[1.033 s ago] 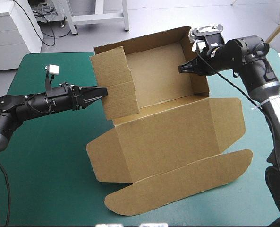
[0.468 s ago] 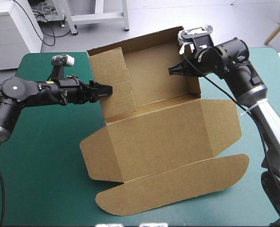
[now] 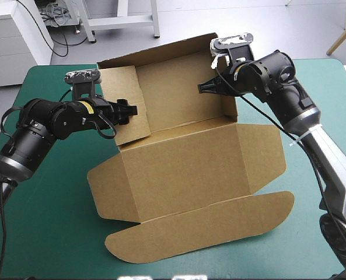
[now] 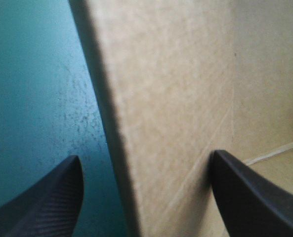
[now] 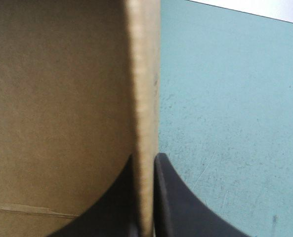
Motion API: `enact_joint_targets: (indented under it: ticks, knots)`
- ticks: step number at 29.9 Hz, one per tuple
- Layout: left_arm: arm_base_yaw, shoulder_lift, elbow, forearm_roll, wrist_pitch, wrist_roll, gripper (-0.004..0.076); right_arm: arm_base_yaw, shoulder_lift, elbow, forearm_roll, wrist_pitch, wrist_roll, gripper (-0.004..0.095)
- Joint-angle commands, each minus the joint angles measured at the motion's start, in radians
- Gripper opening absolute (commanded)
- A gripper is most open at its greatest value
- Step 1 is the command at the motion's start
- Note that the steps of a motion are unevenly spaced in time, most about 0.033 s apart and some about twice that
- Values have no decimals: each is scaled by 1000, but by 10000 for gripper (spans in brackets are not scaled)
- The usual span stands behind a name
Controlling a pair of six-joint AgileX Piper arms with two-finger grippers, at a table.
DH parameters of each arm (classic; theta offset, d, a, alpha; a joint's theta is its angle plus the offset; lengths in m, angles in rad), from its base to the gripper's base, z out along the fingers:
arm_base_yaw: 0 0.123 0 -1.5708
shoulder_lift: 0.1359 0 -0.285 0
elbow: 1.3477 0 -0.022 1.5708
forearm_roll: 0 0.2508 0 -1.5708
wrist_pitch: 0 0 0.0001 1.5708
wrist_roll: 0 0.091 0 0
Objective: Fold the box
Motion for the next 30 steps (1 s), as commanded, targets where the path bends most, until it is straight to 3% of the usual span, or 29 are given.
enact_joint_targets:
  ticks: [1, 5, 8, 14, 20, 24, 30]
  knots:
    - [-9, -27, -34, 52, -77, -65, 509, 1, -49, -30, 4, -84, 16, -11]
    - [-9, -26, -39, 73, -105, -68, 462, 1, -49, -30, 4, -84, 16, -11]
    - [-9, -24, -39, 109, -121, -68, 352, 1, -49, -30, 4, -82, 11, -11]
    - [-9, -19, -39, 148, -169, -68, -8, 1, -49, -30, 6, -71, 8, -11]
    - [-9, -17, -39, 171, -151, -68, -10, 1, -49, -30, 6, -14, 8, -11]
    - [-9, 38, -85, 173, -52, -44, -10, 1, -29, -26, 11, 78, 13, -12]
    - [-9, 196, -216, 174, 153, -10, -10, 1, 7, 66, 35, 83, 16, -14]
